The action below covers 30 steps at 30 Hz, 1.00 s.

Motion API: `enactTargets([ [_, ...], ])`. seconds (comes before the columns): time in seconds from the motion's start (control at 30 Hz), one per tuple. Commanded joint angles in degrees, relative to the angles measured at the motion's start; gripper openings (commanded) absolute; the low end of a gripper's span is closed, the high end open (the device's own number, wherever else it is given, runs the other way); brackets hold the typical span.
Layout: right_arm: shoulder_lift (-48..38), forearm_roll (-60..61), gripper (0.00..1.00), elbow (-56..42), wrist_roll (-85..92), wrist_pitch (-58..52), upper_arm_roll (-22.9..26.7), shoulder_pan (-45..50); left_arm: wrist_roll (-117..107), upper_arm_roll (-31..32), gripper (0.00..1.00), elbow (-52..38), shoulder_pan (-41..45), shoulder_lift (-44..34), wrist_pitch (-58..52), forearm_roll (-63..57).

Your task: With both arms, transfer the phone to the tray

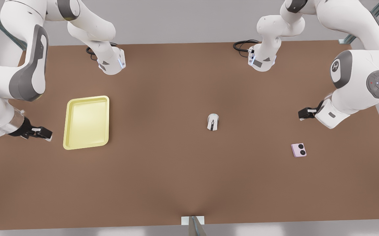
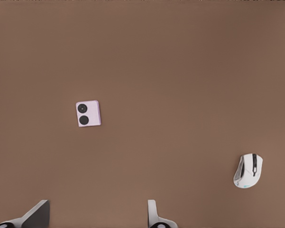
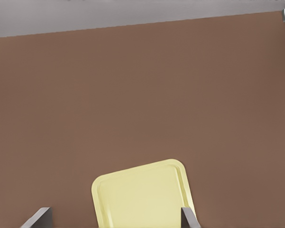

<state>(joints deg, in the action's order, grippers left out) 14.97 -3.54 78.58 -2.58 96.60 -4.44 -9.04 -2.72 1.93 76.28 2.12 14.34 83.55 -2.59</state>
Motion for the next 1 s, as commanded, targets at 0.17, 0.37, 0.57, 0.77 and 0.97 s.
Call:
enactTargets([
  [0.17, -0.64, 0.29, 1.00, -0.01, -4.19, 0.25, -0.13, 0.07, -1.77, -3.24, 1.00, 12.31, -0.01, 4.38, 23.92, 0.66],
  [0.37, -1.43, 0.38, 1.00, -0.10, -4.80, 0.08, 0.22, -0.19, 3.68, -6.05, 1.00, 26.99, -1.07, 7.54, 49.85, 4.44],
  [0.57, -1.61, 0.47, 1.00, -0.10, -4.27, -1.95, 0.04, -0.63, 12.91, -6.06, 1.00, 31.12, -5.46, 13.44, 60.32, 4.88],
  [0.77, -1.70, 0.47, 1.00, -0.19, -4.27, -2.30, 0.22, -0.72, 27.93, -6.15, 1.00, 34.73, -7.75, 15.19, 65.60, 4.88],
  [0.97, -1.96, 0.47, 1.00, -0.27, -4.10, -3.09, 0.30, -0.89, 29.70, -6.15, 1.00, 34.64, -8.71, 18.01, 67.35, 4.96],
])
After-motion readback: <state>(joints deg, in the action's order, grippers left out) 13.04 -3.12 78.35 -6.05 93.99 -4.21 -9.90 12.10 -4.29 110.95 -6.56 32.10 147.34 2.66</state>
